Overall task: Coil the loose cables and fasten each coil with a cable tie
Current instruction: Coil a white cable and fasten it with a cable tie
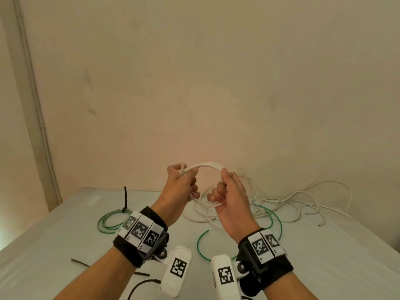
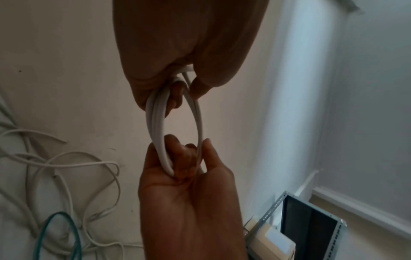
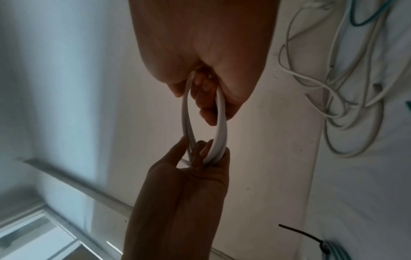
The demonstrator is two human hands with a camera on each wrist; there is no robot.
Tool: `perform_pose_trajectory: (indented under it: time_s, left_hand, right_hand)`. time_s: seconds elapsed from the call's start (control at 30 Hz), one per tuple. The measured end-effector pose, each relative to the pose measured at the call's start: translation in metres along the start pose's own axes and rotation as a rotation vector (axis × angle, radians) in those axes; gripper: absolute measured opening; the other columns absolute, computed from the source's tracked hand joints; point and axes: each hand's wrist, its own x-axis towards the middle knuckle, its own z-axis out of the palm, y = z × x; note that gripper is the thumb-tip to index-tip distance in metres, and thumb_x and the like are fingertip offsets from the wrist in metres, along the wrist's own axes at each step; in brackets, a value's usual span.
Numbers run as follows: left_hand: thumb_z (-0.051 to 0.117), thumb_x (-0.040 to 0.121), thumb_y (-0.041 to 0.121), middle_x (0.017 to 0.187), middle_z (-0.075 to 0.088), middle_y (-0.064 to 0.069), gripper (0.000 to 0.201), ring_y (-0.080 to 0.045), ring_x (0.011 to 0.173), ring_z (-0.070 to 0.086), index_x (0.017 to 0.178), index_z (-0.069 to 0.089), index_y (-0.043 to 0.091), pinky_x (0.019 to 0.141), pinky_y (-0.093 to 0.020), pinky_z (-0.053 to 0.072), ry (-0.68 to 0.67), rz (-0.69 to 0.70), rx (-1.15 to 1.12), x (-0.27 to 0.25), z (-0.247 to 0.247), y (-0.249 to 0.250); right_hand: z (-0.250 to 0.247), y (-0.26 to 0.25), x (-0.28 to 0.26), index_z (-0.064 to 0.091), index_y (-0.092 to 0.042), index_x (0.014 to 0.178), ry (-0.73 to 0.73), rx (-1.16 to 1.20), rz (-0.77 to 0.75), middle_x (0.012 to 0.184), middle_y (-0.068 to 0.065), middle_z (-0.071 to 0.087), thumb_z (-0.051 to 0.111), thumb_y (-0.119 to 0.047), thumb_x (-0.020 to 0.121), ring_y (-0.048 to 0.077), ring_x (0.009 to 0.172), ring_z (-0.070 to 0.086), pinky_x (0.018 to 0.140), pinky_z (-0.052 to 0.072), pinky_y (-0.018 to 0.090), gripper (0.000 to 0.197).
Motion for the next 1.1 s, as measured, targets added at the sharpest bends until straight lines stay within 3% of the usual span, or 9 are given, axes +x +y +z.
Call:
perform_pose_trajectory:
  time_s: [0.13,0.23,0.4,0.53,0.67,0.73,0.83,0.93,1.1]
  left_hand:
    - [0.056,0.104,0.043,0.069,0.038,0.001,0.035,-0.012,0.053,0.037,0.121,0.052,0.012,0.054,-0.03,0.045,-0.011,-0.047,0.124,0.0,0.0,0.006]
    - [0.033,0.106,0.06,0.061,0.033,0.001,0.061,-0.015,0.048,0.032,0.091,0.057,0.006,0.05,-0.032,0.044,0.024,-0.131,0.147,0.002,-0.001,0.01]
    - [0.031,0.109,0.052,0.057,0.03,0.006,0.047,-0.012,0.047,0.028,0.077,0.04,0.019,0.045,-0.026,0.036,-0.033,-0.112,0.279,0.002,-0.011,0.011]
    - [0.031,0.108,0.052,0.062,0.029,0.005,0.047,-0.013,0.049,0.026,0.078,0.042,0.018,0.045,-0.025,0.031,-0.126,-0.138,0.389,0.0,-0.016,0.012]
    - [0.032,0.097,0.026,0.067,0.037,-0.003,0.033,-0.015,0.053,0.028,0.098,0.057,0.005,0.048,-0.028,0.031,-0.215,-0.244,0.108,0.004,-0.024,0.015]
    - [0.031,0.102,0.014,0.074,0.042,-0.005,0.028,-0.014,0.057,0.035,0.103,0.057,0.003,0.052,-0.027,0.034,-0.224,-0.151,0.161,0.004,-0.027,0.011]
    - [0.035,0.112,0.017,0.084,0.045,-0.008,0.035,-0.012,0.066,0.045,0.117,0.058,-0.008,0.057,-0.025,0.039,-0.185,0.018,0.297,0.002,-0.027,0.001]
    - [0.039,0.112,0.031,0.084,0.056,-0.01,0.037,-0.016,0.071,0.054,0.141,0.055,0.016,0.061,-0.028,0.047,-0.156,0.127,0.298,-0.002,-0.026,-0.006]
    - [0.038,0.11,0.045,0.069,0.05,-0.004,0.035,-0.011,0.058,0.046,0.142,0.051,0.053,0.054,-0.027,0.046,-0.195,0.193,0.352,-0.004,-0.026,-0.01]
  right_hand:
    - [0.002,-0.005,-0.002,0.046,-0.018,0.086,-0.055,-0.148,0.018,0.066,0.001,0.017,0.053,-0.029,0.109,0.015,0.053,0.021,0.051,0.034,0.028,0.027]
    - [0.004,-0.006,-0.005,0.045,-0.017,0.084,-0.065,-0.233,0.014,0.062,-0.001,0.022,0.053,-0.032,0.109,0.014,0.05,0.025,0.051,0.038,0.03,0.03]
    - [0.004,-0.001,-0.006,0.052,-0.011,0.093,-0.102,-0.497,-0.055,0.06,-0.004,0.035,0.051,-0.04,0.108,0.011,0.047,0.037,0.068,0.062,0.047,0.033]
    - [0.004,-0.008,-0.005,0.056,-0.018,0.106,-0.201,-0.842,-0.161,0.061,0.002,0.047,0.049,-0.042,0.108,0.014,0.045,0.051,0.064,0.059,0.053,0.025]
    - [0.004,-0.017,-0.006,0.063,-0.027,0.112,-0.217,-1.031,-0.291,0.063,0.01,0.053,0.05,-0.037,0.109,0.026,0.048,0.062,0.044,0.05,0.032,0.016]
    - [0.004,-0.018,-0.006,0.068,-0.025,0.114,-0.175,-1.049,-0.346,0.069,0.014,0.057,0.05,-0.03,0.109,0.029,0.053,0.066,0.041,0.045,0.017,0.019]
    - [0.003,-0.011,-0.007,0.072,-0.025,0.112,-0.064,-0.995,-0.35,0.071,0.01,0.059,0.05,-0.031,0.109,0.024,0.049,0.066,0.041,0.044,0.016,0.022]
    - [0.004,-0.003,-0.008,0.07,-0.026,0.111,0.024,-0.945,-0.351,0.072,0.001,0.058,0.047,-0.032,0.11,0.023,0.052,0.067,0.04,0.044,0.017,0.024]
    - [0.009,0.003,-0.009,0.067,-0.027,0.107,0.015,-0.85,-0.247,0.067,0.008,0.054,0.046,-0.029,0.11,0.019,0.049,0.054,0.044,0.053,0.026,0.021]
